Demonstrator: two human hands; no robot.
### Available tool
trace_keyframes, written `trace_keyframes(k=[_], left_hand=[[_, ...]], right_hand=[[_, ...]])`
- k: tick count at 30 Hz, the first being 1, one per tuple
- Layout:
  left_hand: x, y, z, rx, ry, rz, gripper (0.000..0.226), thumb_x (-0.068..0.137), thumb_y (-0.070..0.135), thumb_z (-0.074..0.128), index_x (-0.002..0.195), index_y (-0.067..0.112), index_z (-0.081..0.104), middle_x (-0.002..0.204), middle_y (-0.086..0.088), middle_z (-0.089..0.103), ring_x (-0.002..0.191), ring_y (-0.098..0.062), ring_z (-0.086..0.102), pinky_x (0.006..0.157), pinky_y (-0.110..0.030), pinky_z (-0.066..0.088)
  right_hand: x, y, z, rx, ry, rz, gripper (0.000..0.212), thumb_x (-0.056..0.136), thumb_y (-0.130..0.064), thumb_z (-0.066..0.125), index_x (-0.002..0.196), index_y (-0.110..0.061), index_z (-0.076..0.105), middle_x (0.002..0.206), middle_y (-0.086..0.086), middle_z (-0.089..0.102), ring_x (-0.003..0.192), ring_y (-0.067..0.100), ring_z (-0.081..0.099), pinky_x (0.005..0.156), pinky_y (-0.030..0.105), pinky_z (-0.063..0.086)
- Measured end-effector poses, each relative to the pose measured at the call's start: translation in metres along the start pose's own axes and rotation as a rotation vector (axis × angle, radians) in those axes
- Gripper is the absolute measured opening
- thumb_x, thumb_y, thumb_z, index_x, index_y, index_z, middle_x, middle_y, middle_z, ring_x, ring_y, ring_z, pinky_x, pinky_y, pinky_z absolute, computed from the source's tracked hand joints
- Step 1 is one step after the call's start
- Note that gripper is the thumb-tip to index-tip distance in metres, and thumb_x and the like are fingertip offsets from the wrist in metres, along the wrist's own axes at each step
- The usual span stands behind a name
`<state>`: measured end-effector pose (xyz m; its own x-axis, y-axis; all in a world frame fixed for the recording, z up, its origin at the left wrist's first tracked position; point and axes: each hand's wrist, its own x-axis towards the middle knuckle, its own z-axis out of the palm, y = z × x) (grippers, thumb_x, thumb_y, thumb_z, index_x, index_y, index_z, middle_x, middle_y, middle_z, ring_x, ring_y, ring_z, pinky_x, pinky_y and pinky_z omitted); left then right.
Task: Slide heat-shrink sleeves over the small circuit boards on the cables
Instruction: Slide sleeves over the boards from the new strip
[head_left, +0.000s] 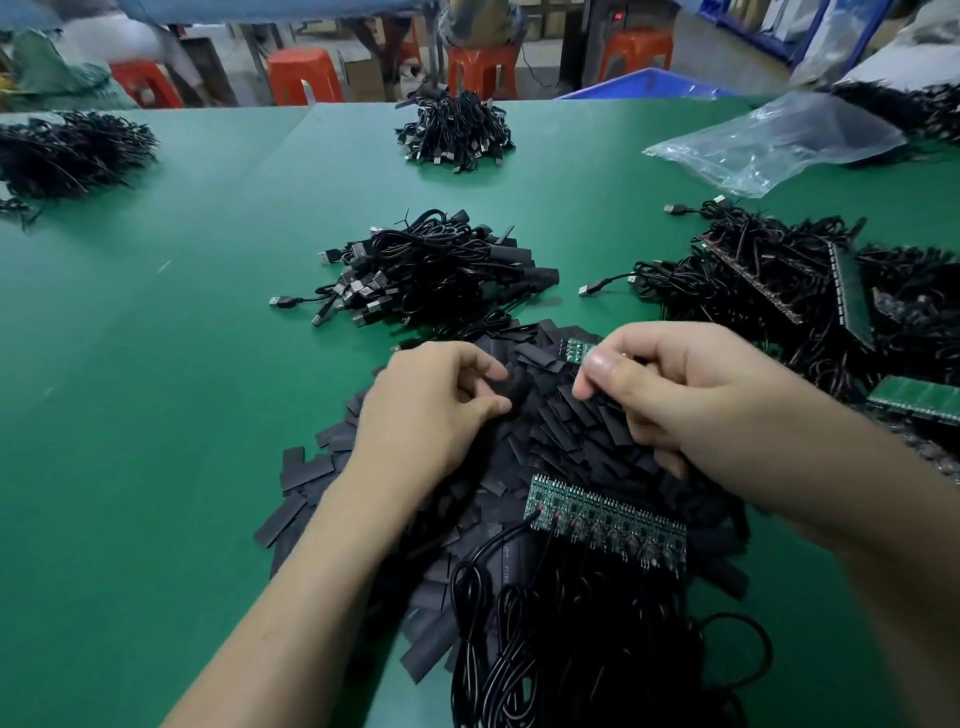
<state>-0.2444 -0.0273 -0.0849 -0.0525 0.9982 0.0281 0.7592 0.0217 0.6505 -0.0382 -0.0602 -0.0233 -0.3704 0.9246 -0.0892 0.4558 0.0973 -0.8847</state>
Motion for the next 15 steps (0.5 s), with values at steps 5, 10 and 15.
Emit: trace_keyframes(k=[5, 10, 15], left_hand=[[-0.006, 0.004, -0.042, -0.38, -0.388, 0.101, 0.014, 0.083, 0.012, 0.081, 0.094, 0.019, 0.076, 0.077, 0.0, 0.07, 0.071, -0.012, 0.064, 0.073, -0.026, 0.053], [-0.018, 0.015, -0.056, -0.617, -0.562, 0.206, 0.018, 0.079, 0.015, 0.076, 0.096, 0.011, 0.075, 0.079, -0.005, 0.072, 0.069, -0.013, 0.071, 0.066, -0.017, 0.053], [-0.021, 0.025, -0.053, -0.459, -0.357, 0.314, 0.016, 0.082, 0.016, 0.081, 0.097, 0.017, 0.076, 0.078, -0.001, 0.069, 0.069, -0.008, 0.061, 0.07, -0.018, 0.049]], right_hand=[[0.004, 0.003, 0.003, -0.133, 0.1, 0.006, 0.033, 0.084, -0.055, 0.062, 0.089, -0.023, 0.065, 0.051, -0.02, 0.052, 0.046, -0.003, 0.047, 0.053, 0.022, 0.036], [0.003, 0.003, 0.007, -0.125, 0.08, -0.008, 0.042, 0.08, -0.057, 0.062, 0.087, -0.016, 0.064, 0.057, -0.008, 0.042, 0.05, 0.007, 0.036, 0.054, 0.027, 0.03], [0.004, 0.003, 0.006, -0.044, 0.11, -0.051, 0.039, 0.091, -0.045, 0.067, 0.085, -0.008, 0.063, 0.059, 0.016, 0.047, 0.053, 0.017, 0.039, 0.053, 0.042, 0.032]])
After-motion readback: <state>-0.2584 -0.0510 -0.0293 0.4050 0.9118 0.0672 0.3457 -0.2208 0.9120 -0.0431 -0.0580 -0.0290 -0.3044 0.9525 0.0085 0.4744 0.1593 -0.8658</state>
